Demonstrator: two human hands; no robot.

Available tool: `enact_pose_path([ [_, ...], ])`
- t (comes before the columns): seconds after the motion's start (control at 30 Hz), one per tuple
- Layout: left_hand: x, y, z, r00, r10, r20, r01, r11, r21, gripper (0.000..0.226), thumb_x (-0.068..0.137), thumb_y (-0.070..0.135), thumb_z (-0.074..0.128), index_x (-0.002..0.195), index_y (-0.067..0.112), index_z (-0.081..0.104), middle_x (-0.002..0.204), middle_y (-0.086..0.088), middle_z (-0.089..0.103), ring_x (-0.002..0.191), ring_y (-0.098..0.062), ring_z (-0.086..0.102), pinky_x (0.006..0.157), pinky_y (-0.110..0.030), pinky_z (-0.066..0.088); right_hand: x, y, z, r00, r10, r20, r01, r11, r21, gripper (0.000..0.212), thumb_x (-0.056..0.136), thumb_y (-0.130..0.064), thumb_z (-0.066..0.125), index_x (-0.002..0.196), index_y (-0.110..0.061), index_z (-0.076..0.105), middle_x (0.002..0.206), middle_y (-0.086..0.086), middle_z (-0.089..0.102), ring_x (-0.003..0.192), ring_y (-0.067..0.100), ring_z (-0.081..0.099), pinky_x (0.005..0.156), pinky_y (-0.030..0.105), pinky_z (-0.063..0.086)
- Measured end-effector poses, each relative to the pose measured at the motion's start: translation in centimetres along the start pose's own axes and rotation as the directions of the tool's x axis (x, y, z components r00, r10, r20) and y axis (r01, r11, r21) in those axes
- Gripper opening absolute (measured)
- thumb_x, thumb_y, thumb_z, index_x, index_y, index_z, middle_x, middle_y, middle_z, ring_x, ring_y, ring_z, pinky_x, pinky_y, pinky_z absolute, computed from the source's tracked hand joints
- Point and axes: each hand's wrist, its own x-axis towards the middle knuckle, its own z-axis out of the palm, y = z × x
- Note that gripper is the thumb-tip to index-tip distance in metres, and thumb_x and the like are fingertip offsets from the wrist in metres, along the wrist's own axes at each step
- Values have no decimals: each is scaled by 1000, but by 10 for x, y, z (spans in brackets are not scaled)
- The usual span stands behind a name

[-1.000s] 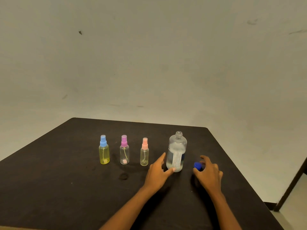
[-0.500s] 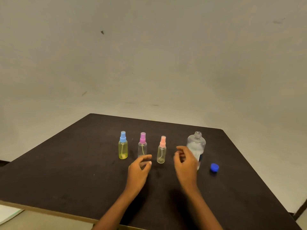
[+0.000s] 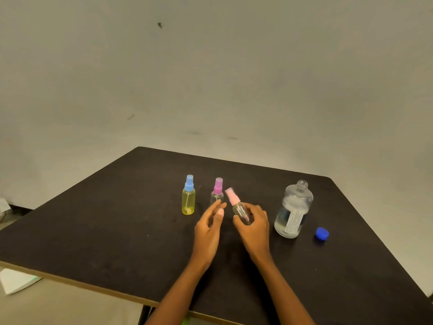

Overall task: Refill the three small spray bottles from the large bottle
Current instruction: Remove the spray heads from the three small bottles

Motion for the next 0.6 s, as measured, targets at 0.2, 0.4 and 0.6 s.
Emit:
enact_pose_path([
  [0.2,3,7,1,960,-189,206,249,913,-322,34,98,22,41,129,15,51,120,-1,67,113,-17,62,93,-28,52,-21,-13,-4,971,-40,236,-11,977,213,29,80,-3,62,90,-30,61,80,1,65,69,10,61,62,20,49],
  [0.4,7,6,-2,959,-208,194,269,887,-375,33,89,21,55,119,7,59,111,-6,71,106,-19,66,89,-29,55,-21,-8,4,965,-57,256,8,982,189,17,85,-7,60,93,-22,61,77,3,64,67,14,60,63,27,49],
  [0.6,7,6,-2,971,-204,121,235,904,-359,31,81,18,66,109,6,65,101,-7,74,95,-19,70,88,-34,54,-25,-4,4,958,-169,234,165,986,35,22,85,-18,59,96,-36,50,81,-9,61,73,9,60,65,28,51],
])
